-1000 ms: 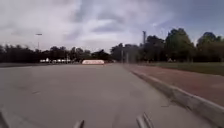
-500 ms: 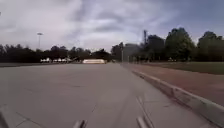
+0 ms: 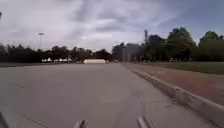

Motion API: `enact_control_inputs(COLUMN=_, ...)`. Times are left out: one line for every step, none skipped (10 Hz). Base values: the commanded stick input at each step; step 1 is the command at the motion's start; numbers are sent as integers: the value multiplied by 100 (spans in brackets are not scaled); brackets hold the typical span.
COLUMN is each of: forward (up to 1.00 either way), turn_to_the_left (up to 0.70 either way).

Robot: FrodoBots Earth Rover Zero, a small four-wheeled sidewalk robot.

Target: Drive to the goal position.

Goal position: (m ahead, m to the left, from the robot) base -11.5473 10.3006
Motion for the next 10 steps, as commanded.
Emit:
enact_control_inputs(forward=0, turn_to_the_left=45)
enact_control_inputs(forward=0, turn_to_the_left=45)
enact_control_inputs(forward=-92, turn_to_the_left=28)
enact_control_inputs(forward=-100, turn_to_the_left=27)
enact_control_inputs(forward=-100, turn_to_the_left=27)
enact_control_inputs(forward=-100, turn_to_the_left=27)
enact_control_inputs(forward=0, turn_to_the_left=22)
enact_control_inputs(forward=0, turn_to_the_left=45)
enact_control_inputs(forward=43, turn_to_the_left=37)
enact_control_inputs(forward=100, turn_to_the_left=27)
